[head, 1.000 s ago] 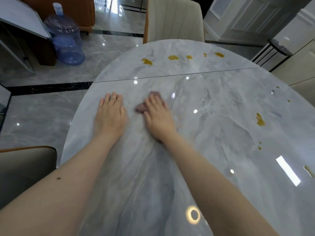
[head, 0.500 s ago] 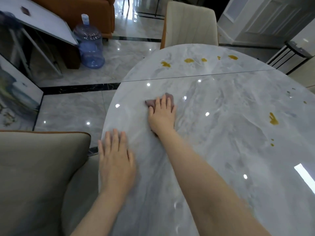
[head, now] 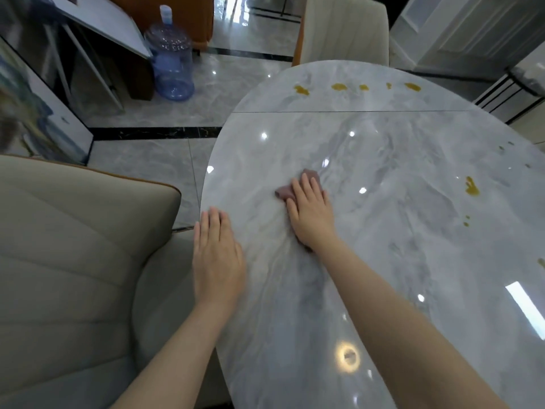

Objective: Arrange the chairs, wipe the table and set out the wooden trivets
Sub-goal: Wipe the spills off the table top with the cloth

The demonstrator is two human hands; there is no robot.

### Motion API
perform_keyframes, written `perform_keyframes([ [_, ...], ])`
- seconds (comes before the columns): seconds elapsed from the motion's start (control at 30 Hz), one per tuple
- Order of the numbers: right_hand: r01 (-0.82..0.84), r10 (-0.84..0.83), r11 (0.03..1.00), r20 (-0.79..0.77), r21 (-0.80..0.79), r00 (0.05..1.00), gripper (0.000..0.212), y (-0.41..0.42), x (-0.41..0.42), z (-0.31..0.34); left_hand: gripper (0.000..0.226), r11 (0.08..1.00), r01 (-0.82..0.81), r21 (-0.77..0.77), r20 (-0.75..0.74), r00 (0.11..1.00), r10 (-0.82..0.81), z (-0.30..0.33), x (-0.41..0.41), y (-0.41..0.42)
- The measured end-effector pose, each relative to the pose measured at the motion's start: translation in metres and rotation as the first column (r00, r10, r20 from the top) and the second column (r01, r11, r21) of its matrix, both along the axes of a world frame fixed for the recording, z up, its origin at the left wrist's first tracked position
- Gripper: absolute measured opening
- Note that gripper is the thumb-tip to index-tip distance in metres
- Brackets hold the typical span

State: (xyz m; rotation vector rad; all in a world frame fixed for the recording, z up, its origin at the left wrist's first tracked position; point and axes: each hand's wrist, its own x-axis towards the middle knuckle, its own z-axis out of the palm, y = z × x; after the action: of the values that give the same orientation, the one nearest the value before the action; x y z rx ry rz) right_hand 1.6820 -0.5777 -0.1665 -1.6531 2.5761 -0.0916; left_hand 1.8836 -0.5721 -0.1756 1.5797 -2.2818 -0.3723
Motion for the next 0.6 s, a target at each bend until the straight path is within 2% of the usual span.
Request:
perform_keyframes([
  [0.1,0.074,-0.073,0.997,0.016,-0.013,0.997,0.054,-0.02,0.024,-0.001,0.065,1.0,0.006,0.02,-0.058,0.998,-0.005,-0.002,0.001,-0.003],
  [0.17,-0.037,0.038,0.999,0.04,-0.022,0.998,0.054,-0.009,0.051,-0.001,0.065,0.999,0.021,0.035,-0.075,0.997,-0.019,-0.002,0.003,-0.004],
  [0.27,-0.263,0.266,0.963,0.067,-0.049,0.962,0.057,0.037,0.079,-0.003,0.052,0.995,0.087,0.049,-0.061,0.995,-0.083,0.0,0.005,0.002],
  [0.33,-0.288,0.296,0.954,0.109,-0.085,0.949,0.06,0.073,0.079,-0.002,0.052,0.991,0.114,0.063,-0.057,0.992,-0.11,0.002,0.009,0.02],
  [0.43,-0.207,0.229,0.97,0.198,-0.124,0.953,0.058,0.121,0.059,-0.003,0.059,0.983,0.168,0.069,-0.045,0.985,-0.166,0.005,0.018,0.054],
  [0.5,-0.098,0.153,0.979,0.32,-0.18,0.935,0.045,0.151,0.048,0.004,0.058,0.974,0.209,0.085,-0.089,0.975,-0.202,0.01,0.022,0.075],
  [0.57,0.149,0.032,0.946,0.541,-0.287,0.84,0.033,0.176,0.048,0.024,0.054,0.968,0.236,0.089,-0.154,0.963,-0.22,0.017,0.019,0.091],
  [0.6,0.331,-0.045,0.896,0.679,-0.297,0.732,0.031,0.19,0.049,0.04,0.049,0.961,0.255,0.106,-0.187,0.954,-0.232,0.024,0.015,0.101],
])
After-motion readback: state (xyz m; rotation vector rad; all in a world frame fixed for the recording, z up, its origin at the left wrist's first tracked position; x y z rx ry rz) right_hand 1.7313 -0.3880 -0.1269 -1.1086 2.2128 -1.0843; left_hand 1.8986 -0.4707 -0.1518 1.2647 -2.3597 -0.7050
